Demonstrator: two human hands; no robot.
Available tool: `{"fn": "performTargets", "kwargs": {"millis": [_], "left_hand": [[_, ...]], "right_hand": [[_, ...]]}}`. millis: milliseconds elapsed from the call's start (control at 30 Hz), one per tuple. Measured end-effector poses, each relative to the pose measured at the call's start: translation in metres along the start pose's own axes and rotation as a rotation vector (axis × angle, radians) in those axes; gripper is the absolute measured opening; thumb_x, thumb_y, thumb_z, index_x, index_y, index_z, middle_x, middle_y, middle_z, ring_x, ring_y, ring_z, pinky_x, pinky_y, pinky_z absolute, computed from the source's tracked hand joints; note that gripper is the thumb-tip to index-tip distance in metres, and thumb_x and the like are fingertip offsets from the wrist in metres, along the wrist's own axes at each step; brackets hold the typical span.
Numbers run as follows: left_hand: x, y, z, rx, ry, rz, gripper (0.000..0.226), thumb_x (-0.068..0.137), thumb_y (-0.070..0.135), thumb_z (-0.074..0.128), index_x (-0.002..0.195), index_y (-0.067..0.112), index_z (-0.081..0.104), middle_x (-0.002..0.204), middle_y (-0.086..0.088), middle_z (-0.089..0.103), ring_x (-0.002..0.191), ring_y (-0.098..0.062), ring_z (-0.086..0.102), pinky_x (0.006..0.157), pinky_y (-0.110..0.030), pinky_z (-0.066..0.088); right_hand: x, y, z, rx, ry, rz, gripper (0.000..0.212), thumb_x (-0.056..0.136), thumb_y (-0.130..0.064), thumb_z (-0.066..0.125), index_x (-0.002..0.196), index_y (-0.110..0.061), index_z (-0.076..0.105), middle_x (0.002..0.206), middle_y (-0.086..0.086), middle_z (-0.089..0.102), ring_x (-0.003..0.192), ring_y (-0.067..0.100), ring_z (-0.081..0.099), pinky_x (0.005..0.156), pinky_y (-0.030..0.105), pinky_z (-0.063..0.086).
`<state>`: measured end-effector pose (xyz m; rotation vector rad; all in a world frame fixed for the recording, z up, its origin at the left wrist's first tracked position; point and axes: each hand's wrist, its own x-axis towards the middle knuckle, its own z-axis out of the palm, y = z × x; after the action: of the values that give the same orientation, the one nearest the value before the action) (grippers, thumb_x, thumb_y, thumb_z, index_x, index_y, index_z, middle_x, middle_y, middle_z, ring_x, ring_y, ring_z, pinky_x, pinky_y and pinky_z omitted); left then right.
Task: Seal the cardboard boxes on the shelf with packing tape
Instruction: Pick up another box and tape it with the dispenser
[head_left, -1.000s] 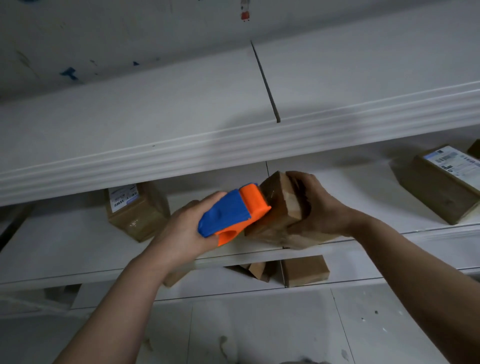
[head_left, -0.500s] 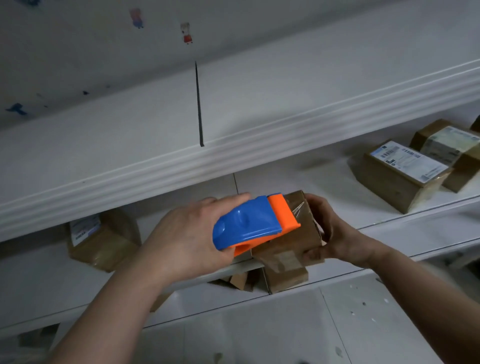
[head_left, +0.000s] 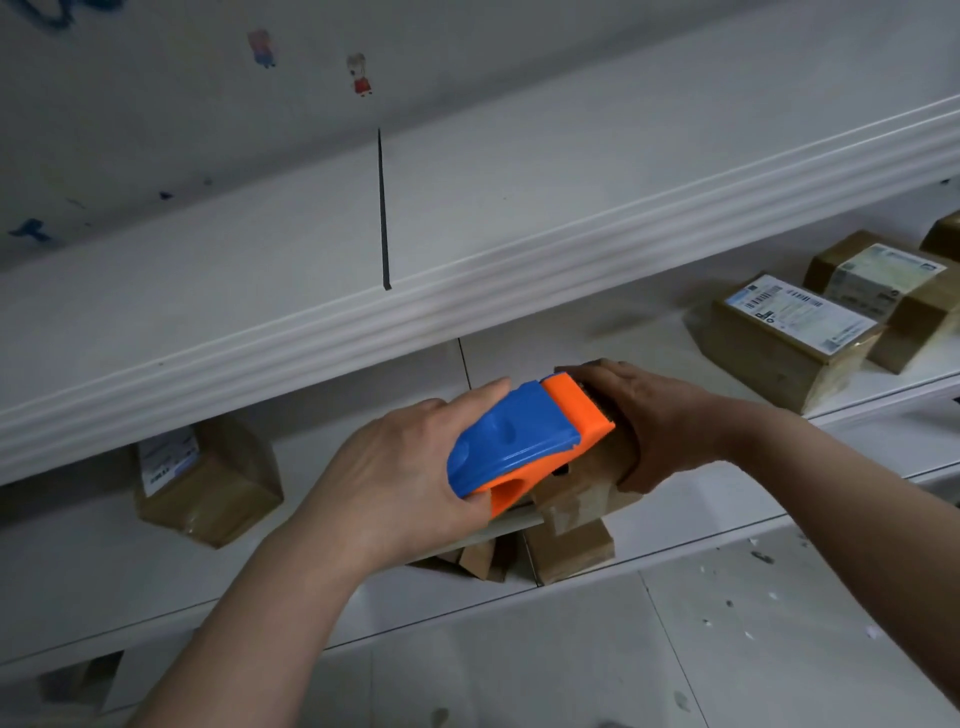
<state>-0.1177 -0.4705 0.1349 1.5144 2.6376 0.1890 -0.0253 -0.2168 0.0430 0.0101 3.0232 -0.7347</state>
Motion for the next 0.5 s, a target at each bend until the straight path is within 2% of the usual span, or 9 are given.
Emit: {"fn": "performTargets", "kwargs": {"millis": [100,167,233,333,400,500], "left_hand": [[-0.016,-0.019,-0.012,-0.001,-0.013,-0.006,0.084,0.069,0.065,0.062,0.137,0.066,0.012,0.117,0.022,0.058,0.105,-0.002,0.057,0.085,-0.029,0.052],[-0.031,-0.037,-0.025,-0.069,-0.046,-0.039,0.076,0.059,0.067,0.054,0.129,0.074,0.022,0.117,0.031,0.058,0.105,0.005,0.058,0.085,-0.025,0.052],[-0.044,-0.050,-0.035,-0.071,-0.069,-0.054,0.073,0.055,0.057,0.049,0.118,0.083,0.023,0.111,0.032,0.060,0.101,0.008,0.058,0.081,-0.022,0.052],[-0.050,-0.060,-0.033,-0.103,-0.092,-0.064,0.074,0.056,0.050,0.051,0.114,0.084,0.022,0.106,0.028,0.061,0.094,0.009,0.058,0.076,-0.018,0.050],[-0.047,-0.064,-0.026,-0.102,-0.086,-0.071,0.077,0.057,0.048,0.055,0.119,0.081,0.023,0.111,0.024,0.062,0.099,0.008,0.058,0.081,-0.021,0.051],[-0.044,-0.069,-0.017,-0.125,-0.074,-0.070,0.073,0.056,0.057,0.053,0.123,0.076,0.029,0.117,0.025,0.061,0.105,0.009,0.057,0.086,-0.015,0.047]], "right_hand": [[0.001,0.010,-0.002,0.089,0.008,0.020,0.110,0.051,-0.024,0.090,0.142,-0.029,0.027,0.133,-0.010,0.037,0.116,0.006,0.040,0.085,0.003,0.031],[0.003,0.016,-0.001,0.118,0.013,0.027,0.111,0.051,-0.023,0.090,0.142,-0.028,0.028,0.132,-0.011,0.037,0.112,0.005,0.040,0.081,-0.002,0.030],[0.006,0.015,-0.001,0.109,-0.002,0.017,0.114,0.051,-0.024,0.091,0.144,-0.030,0.026,0.135,-0.012,0.033,0.115,0.004,0.038,0.086,0.002,0.030],[0.010,0.015,-0.003,0.095,-0.038,0.008,0.117,0.051,-0.026,0.091,0.145,-0.033,0.022,0.139,-0.012,0.030,0.120,0.008,0.038,0.092,0.016,0.036],[0.012,0.015,-0.004,0.080,-0.055,0.020,0.119,0.051,-0.026,0.092,0.146,-0.034,0.020,0.141,-0.011,0.028,0.120,0.009,0.037,0.091,0.018,0.037],[0.014,0.016,-0.006,0.050,-0.082,0.048,0.121,0.053,-0.026,0.092,0.147,-0.035,0.016,0.147,-0.010,0.023,0.120,0.008,0.033,0.093,0.021,0.034]]}}
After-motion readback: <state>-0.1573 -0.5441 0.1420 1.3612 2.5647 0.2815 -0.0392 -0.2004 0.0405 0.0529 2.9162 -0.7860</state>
